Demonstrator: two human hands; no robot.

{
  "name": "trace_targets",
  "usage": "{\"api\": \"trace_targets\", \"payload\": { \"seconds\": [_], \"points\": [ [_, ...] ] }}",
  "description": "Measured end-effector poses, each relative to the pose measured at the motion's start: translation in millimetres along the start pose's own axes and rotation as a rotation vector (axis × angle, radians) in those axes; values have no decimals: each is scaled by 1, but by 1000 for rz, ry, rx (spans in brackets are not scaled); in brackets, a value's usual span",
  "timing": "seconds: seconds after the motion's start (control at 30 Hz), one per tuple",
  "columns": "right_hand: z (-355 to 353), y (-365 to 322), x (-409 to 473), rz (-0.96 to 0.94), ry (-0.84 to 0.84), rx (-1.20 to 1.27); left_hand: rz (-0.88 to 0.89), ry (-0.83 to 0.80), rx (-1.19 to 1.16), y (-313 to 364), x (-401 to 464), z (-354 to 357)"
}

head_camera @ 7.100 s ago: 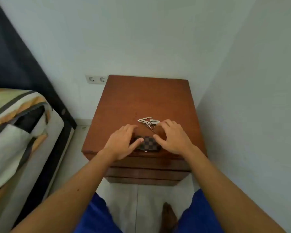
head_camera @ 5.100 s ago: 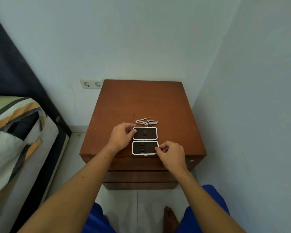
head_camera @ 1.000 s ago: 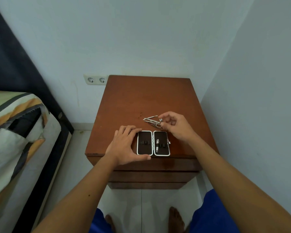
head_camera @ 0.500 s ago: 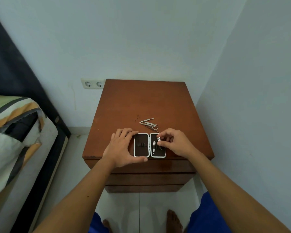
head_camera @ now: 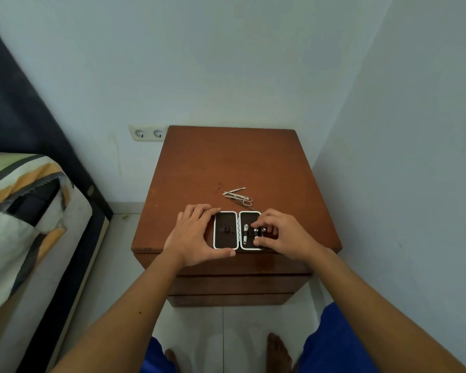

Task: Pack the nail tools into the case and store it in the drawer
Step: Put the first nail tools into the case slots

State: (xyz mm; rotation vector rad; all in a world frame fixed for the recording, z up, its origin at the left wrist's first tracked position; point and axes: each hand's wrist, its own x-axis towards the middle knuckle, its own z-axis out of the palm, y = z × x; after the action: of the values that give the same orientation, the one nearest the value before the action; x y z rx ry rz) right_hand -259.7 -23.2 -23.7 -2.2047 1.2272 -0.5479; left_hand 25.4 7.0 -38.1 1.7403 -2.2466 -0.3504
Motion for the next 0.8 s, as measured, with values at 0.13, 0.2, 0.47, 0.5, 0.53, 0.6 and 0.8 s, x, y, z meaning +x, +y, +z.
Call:
{"api": "trace_targets", "payload": {
  "seconds": [0.13, 0.2, 0.47, 0.5, 0.53, 0.6, 0.8],
  "points": [
    [0, -1, 2, 37, 53, 41, 8, 8, -1, -1, 0, 1],
    [-2, -2, 13, 76, 152, 82, 11, 11, -2, -1, 0, 1],
    [5, -4, 76, 329, 223, 41, 20, 25, -12, -2, 0, 1],
    [6, -3, 78, 334, 214, 31, 19, 23, -10, -2, 0, 2],
    [7, -3, 80, 336, 210, 21, 18, 20, -10, -2, 1, 2],
    [8, -2, 81, 346, 218, 12, 16, 19, -16, -2, 1, 2],
    [7, 4, 78, 380, 308, 170, 16, 26, -24, -2, 1, 2]
  ]
}}
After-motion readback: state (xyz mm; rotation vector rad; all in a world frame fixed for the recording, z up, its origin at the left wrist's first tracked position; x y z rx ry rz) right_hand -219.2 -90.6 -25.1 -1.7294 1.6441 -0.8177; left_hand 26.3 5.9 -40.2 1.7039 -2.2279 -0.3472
